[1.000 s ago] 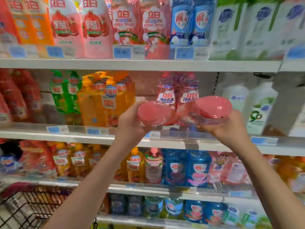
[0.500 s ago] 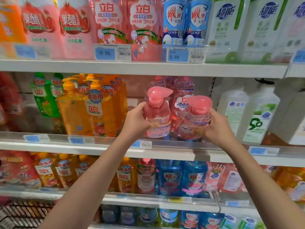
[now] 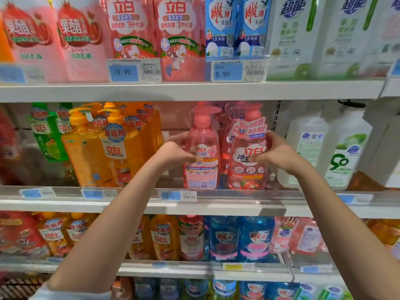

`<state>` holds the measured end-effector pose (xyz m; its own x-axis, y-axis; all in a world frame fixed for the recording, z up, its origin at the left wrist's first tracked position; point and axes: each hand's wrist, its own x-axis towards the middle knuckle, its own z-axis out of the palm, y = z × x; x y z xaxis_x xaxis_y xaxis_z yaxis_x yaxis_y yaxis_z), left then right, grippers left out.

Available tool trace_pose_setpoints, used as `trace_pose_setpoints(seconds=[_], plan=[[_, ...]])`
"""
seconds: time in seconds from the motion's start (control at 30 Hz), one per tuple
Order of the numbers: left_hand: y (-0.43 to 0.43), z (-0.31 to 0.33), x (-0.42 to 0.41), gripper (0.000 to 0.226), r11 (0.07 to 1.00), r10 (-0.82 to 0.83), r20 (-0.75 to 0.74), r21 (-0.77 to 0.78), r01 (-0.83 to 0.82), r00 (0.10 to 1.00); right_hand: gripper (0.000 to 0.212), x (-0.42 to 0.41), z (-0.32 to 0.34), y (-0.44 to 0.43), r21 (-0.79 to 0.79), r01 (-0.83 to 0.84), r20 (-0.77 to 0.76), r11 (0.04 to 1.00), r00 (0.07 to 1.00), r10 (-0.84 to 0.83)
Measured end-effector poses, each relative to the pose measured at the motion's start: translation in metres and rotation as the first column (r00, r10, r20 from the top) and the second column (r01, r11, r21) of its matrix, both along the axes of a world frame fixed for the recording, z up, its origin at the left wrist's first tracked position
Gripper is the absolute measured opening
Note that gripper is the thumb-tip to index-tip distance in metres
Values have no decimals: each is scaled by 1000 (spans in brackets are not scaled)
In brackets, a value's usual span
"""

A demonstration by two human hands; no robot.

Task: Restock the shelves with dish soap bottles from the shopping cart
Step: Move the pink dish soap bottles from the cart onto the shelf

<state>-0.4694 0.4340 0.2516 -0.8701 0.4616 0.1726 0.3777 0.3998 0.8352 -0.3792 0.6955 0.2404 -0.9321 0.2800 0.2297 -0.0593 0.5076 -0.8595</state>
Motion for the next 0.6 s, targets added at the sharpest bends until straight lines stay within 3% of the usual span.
trace_pose_setpoints(seconds=[0.13, 0.27, 0.37, 0.43, 0.5, 0.6], plan=[[4, 4, -12, 29, 996, -36, -53, -81, 32, 998, 66, -10, 1, 0, -142, -35, 31, 989, 999, 39], [11, 9, -18, 30, 995, -14, 18, -98, 16, 1000, 45, -17, -1, -2, -184, -28, 72, 983, 997, 42], [15, 5, -20, 30, 998, 31, 78, -49, -28, 996, 49, -18, -5, -4, -226, -37, 72, 973, 996, 55], [16, 0, -17, 30, 998, 54, 103, 5, -55, 993, 62, -13, -11, -11, -172, -12, 97, 985, 995, 29], [17, -8, -13, 36, 997, 70, 123, 34, -75, 990, 73, -6, -23, -19, -13, 50, 135, 999, 990, -48], [19, -20, -5, 49, 989, 115, 174, 75, -130, 978, 74, -2, -40, -26, 140, 161, 125, 977, 976, -179]])
